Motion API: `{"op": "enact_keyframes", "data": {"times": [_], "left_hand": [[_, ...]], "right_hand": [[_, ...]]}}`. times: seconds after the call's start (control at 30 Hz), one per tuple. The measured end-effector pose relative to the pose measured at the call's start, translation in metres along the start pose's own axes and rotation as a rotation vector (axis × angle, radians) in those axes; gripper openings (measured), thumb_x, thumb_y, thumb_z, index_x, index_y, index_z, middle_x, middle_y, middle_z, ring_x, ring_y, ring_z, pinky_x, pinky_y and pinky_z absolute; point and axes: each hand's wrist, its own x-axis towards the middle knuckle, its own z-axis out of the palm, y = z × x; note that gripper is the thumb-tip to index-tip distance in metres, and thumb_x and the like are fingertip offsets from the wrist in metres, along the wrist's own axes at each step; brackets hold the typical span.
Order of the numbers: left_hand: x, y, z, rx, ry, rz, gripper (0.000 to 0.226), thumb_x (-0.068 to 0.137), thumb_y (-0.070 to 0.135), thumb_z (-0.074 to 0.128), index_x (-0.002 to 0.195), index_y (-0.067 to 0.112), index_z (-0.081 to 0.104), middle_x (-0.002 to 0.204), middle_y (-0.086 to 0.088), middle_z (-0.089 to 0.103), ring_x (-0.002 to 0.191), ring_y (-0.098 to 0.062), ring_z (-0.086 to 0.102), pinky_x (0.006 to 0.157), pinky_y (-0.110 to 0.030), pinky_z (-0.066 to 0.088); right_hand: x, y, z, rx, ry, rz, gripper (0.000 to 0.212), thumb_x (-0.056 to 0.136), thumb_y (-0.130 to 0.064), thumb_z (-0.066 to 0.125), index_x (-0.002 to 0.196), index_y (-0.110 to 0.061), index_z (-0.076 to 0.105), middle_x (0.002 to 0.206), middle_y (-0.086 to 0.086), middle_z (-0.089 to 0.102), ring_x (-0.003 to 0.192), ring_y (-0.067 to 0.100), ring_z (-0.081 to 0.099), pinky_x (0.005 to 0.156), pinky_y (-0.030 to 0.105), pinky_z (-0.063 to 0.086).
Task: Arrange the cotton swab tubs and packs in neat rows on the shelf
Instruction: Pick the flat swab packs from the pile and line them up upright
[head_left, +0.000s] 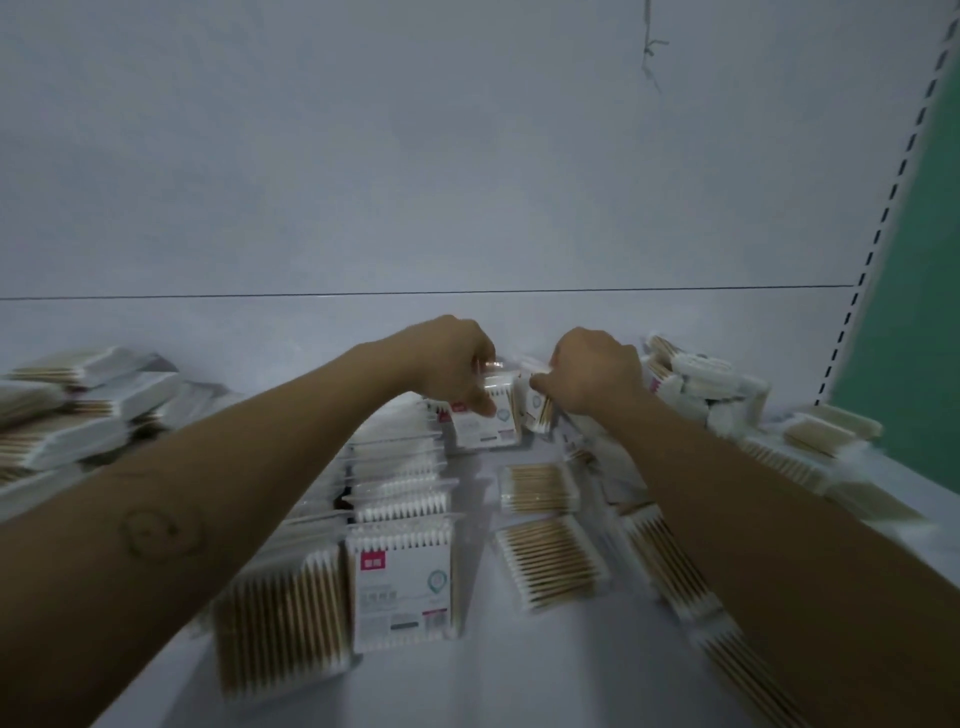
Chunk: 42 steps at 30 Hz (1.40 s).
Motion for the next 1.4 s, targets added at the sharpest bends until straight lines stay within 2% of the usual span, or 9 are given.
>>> {"op": "enact_keyframes", "data": {"times": [0.2,0.37,0.67,0.77,0.87,1.0,1.13,1.3,1.4], "left_hand": [[0.012,-0.004,0.017,0.207,-0.008,-0.021,0.05,0.073,0.052,0.078,0.108,0.018,0.065,0.096,0.001,0.066,0.088,-0.02,0.057,0.075,-0.031,0.047],[0.013,-0.005,0.02,0.269,-0.009,-0.003,0.046,0.076,0.053,0.076,0.106,0.022,0.06,0.091,0.005,0.056,0.087,-0.018,0.051,0.072,-0.029,0.038],[0.017,-0.008,0.026,0.276,0.012,0.013,0.032,0.08,0.046,0.074,0.099,0.022,0.063,0.092,0.004,0.061,0.085,-0.017,0.055,0.068,-0.027,0.038],[0.018,-0.013,0.024,0.189,-0.027,-0.011,0.028,0.079,0.044,0.076,0.092,0.026,0.06,0.085,0.009,0.057,0.083,-0.015,0.054,0.067,-0.026,0.038],[0.018,-0.017,0.022,0.125,-0.06,-0.024,0.026,0.077,0.042,0.078,0.088,0.028,0.059,0.08,0.014,0.052,0.081,-0.012,0.052,0.069,-0.026,0.04],[0.018,-0.018,0.023,0.129,-0.05,-0.028,0.027,0.076,0.042,0.079,0.091,0.026,0.061,0.081,0.015,0.051,0.08,-0.011,0.051,0.073,-0.026,0.041],[0.015,-0.019,0.016,0.098,-0.125,-0.032,0.031,0.078,0.041,0.077,0.102,0.023,0.068,0.089,0.011,0.063,0.087,-0.013,0.057,0.085,-0.03,0.049],[-0.005,-0.024,-0.009,-0.044,-0.024,0.007,0.029,0.091,0.008,0.056,0.114,0.021,0.065,0.104,0.006,0.068,0.099,-0.015,0.061,0.089,-0.027,0.048],[-0.019,-0.02,-0.018,-0.19,0.001,0.024,0.027,0.095,0.015,0.053,0.118,0.024,0.063,0.107,0.009,0.067,0.1,-0.01,0.062,0.093,-0.027,0.046]], "right_hand": [[-0.002,-0.003,-0.007,-0.153,0.031,-0.047,0.028,0.088,-0.045,0.058,0.083,-0.018,0.052,0.103,0.005,0.063,0.101,0.027,0.058,0.103,0.044,0.031],[-0.006,-0.007,-0.006,-0.262,0.053,-0.099,0.032,0.089,-0.049,0.053,0.094,-0.018,0.054,0.112,0.007,0.06,0.113,0.031,0.054,0.112,0.053,0.025],[-0.01,-0.003,-0.015,0.418,0.137,0.02,0.033,0.085,-0.043,0.06,0.085,-0.011,0.063,0.084,0.006,0.063,0.086,0.027,0.06,0.078,0.036,0.048],[-0.01,-0.001,-0.021,0.607,0.188,0.05,0.023,0.08,-0.035,0.064,0.07,-0.016,0.057,0.071,-0.002,0.062,0.072,0.021,0.06,0.058,0.029,0.041],[-0.013,0.003,-0.026,0.761,0.197,0.058,0.012,0.081,-0.025,0.067,0.082,-0.013,0.067,0.066,-0.009,0.064,0.068,0.013,0.063,0.061,0.029,0.049],[-0.019,0.004,-0.032,0.854,0.119,0.03,0.007,0.083,-0.019,0.069,0.086,-0.013,0.07,0.078,0.0,0.07,0.072,0.017,0.068,0.068,0.038,0.06],[-0.025,0.005,-0.037,0.785,-0.087,-0.057,0.005,0.083,-0.011,0.065,0.082,-0.009,0.069,0.077,0.008,0.073,0.063,0.016,0.068,0.056,0.029,0.057],[-0.028,0.0,-0.027,0.641,-0.274,-0.163,0.007,0.084,-0.011,0.07,0.091,-0.012,0.07,0.083,0.008,0.073,0.073,0.021,0.073,0.062,0.033,0.061],[-0.03,-0.013,-0.023,0.596,-0.333,-0.223,0.012,0.085,-0.013,0.072,0.096,-0.01,0.07,0.082,0.008,0.073,0.066,0.016,0.07,0.062,0.028,0.06]]}}
